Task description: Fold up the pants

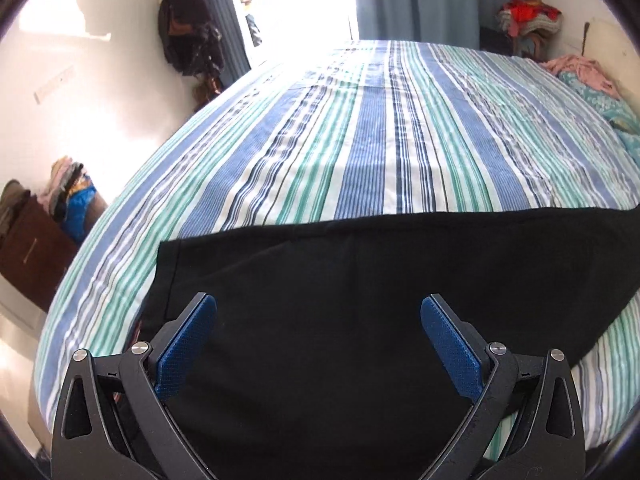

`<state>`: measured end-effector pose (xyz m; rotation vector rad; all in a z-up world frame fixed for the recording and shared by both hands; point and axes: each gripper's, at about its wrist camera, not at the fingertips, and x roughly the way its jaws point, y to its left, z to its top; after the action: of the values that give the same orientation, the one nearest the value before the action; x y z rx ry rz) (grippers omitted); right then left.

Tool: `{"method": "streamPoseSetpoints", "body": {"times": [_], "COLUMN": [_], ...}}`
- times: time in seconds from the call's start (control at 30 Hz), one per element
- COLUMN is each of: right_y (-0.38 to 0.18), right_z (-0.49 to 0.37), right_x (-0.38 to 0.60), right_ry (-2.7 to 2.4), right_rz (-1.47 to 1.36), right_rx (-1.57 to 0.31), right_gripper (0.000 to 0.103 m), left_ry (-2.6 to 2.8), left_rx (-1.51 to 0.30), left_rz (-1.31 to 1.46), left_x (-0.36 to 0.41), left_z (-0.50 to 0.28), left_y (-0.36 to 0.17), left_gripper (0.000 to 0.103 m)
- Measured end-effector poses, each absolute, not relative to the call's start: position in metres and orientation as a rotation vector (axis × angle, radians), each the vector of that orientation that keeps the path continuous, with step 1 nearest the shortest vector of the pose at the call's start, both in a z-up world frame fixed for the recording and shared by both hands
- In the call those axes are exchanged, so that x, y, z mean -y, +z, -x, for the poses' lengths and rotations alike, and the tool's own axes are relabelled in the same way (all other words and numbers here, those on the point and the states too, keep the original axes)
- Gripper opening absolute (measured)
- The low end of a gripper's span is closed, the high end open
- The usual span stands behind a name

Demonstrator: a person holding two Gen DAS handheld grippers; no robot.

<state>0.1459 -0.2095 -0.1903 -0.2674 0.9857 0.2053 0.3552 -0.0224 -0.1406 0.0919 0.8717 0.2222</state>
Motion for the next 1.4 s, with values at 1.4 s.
{"method": "streamPoseSetpoints", "body": {"times": [1.4], "right_y": [-0.132], "right_z": [-0.336], "right_x": [0.31], "right_ry": [0.161], "right_rz": [-0.16], "right_rx": [-0.944], "right_gripper": [0.103], "left_ry": [0.259], "left_rx": [-0.911], "left_rz": [0.089], "left_x": [-0.02], "left_z": [-0.373], "left_y": [-0.226], "left_gripper": [0.103]}}
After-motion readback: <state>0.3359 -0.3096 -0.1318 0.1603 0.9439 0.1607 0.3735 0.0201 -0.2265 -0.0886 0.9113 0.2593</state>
